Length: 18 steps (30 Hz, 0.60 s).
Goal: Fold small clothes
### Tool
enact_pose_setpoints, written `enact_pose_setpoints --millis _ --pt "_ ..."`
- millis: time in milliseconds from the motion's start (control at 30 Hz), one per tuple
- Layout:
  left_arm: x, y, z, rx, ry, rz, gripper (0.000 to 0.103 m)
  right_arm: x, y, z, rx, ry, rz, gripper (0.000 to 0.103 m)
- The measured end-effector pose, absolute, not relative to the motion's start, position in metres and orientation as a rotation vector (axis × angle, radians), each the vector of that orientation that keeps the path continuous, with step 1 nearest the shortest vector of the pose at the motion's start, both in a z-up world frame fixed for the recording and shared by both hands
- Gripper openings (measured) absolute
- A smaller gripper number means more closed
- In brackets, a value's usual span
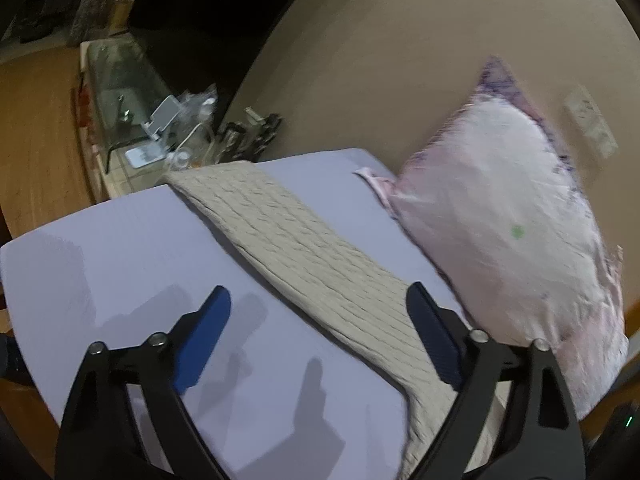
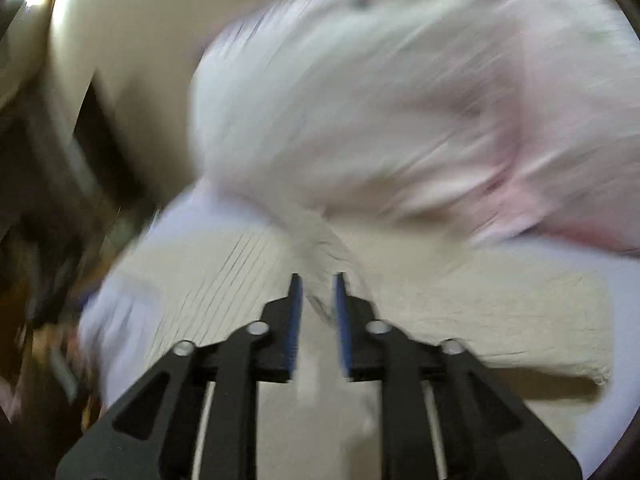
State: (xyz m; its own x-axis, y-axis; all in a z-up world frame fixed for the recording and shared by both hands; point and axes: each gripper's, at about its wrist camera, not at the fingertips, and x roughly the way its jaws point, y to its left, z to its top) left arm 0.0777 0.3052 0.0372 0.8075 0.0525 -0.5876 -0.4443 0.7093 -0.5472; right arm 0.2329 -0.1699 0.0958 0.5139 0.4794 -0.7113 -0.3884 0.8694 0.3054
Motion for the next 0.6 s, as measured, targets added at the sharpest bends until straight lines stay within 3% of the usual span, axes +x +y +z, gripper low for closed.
enact_pose_setpoints --millis 67,133,333,433,500,600 --pt "0.088 0.318 0.028 -0.783 0.602 0.303 0.080 0.224 -0.166 0.089 0.113 0.897 0.534 0.061" --pt "0.095 0.331 0.018 -0.833 0.619 0.319 0.078 0.216 -0.182 0.093 0.139 0.861 0.502 0.069" --pt "0.112 0.367 0.004 -0.932 0.600 0.357 0.072 0.184 -0.247 0.107 0.274 0.803 0.372 0.079" --pt "0.121 0.385 0.003 -0.957 0.607 0.405 0.051 0.182 -0.277 0.105 0.344 0.796 0.339 0.080" --pt "0.133 0.392 0.003 -0.909 0.679 0.478 0.011 0.180 -0.291 0.101 0.368 0.796 0.323 0.080" --pt "0.150 0.370 0.035 -0.738 0.696 0.510 0.007 0.182 -0.302 0.098 0.367 0.793 0.312 0.080"
